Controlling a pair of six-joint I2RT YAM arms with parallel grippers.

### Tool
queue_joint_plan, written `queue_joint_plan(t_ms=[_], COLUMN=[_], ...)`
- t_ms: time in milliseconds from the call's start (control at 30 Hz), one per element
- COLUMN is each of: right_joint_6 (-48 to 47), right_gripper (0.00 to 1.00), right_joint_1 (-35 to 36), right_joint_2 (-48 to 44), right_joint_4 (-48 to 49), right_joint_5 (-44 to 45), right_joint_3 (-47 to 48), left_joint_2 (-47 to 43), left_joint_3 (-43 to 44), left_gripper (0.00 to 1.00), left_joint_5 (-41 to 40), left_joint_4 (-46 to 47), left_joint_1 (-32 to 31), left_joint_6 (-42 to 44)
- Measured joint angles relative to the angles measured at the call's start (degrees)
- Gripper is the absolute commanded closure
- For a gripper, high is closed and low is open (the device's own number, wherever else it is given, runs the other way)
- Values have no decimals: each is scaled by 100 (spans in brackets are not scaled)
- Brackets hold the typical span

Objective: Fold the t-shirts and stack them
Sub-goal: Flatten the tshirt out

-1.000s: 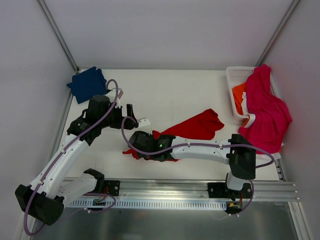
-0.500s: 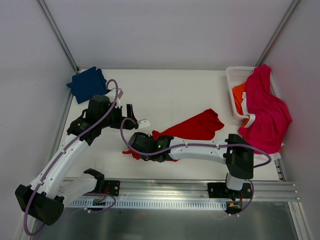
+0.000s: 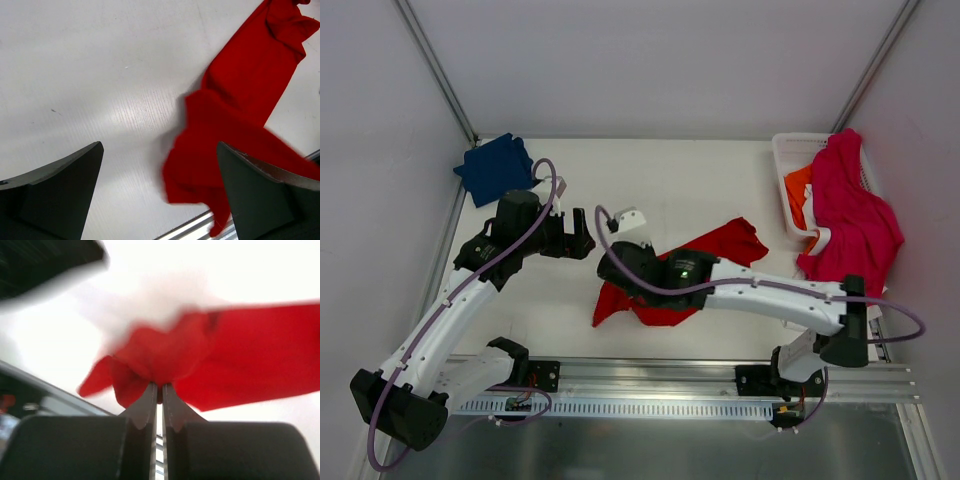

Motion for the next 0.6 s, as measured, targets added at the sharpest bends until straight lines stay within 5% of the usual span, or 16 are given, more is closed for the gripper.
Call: queue_joint_plan(t_ms=[200, 400, 533, 600], right_joint_6=[-968, -2251, -2894, -3235], right_gripper=[99, 100, 100, 100], right_joint_1=[26, 79, 118, 160], right_joint_2=[-752, -48, -302, 313], right_joint_4=[-914, -1569, -1158, -1611], right_joint_5=[527, 487, -365, -424], right_joint_3=[2358, 6181, 6002, 6913], left_joint_2=[0, 0, 0, -4], left_joint_3=[0, 0, 0, 0], left_gripper=[2, 2, 2, 2], left_joint_5=[-2, -2, -4, -7], left_joint_4=[0, 0, 0, 0], left_joint_1=[0, 0, 0, 0], left_joint_6=[0, 0, 0, 0])
